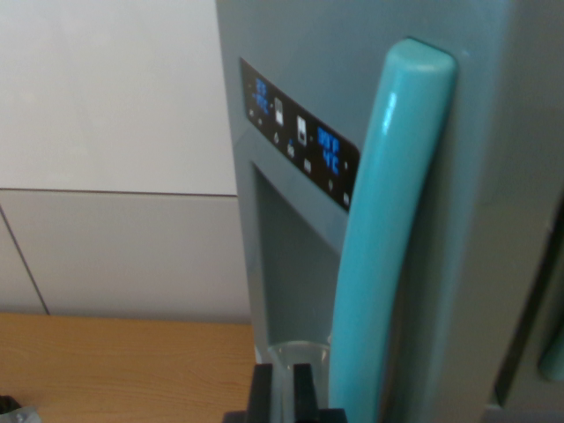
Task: Close fridge door
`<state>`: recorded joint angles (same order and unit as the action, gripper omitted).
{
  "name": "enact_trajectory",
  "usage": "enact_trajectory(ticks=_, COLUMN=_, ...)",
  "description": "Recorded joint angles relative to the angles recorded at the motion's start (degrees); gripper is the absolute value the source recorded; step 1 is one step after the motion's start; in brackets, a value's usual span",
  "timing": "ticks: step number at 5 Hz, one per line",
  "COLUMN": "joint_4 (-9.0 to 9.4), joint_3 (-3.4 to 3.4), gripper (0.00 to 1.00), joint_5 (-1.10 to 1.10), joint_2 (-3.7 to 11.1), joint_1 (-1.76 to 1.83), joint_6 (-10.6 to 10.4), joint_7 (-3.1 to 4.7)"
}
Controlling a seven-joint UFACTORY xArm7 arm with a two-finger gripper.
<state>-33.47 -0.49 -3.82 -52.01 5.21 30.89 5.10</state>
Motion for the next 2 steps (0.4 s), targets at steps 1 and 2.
enact_trajectory(ticks=1, joint_4=-3.17, joint_3=0.0, gripper=1.0, joint_5=0.0, joint_2=5.48, joint_1=0.0, joint_6=-0.3, joint_7=0.0)
enact_trajectory(ticks=2, joint_4=-3.17, joint_3=0.0, gripper=1.0, joint_5=0.0, joint_2=5.48, joint_1=0.0, joint_6=-0.3, joint_7=0.0)
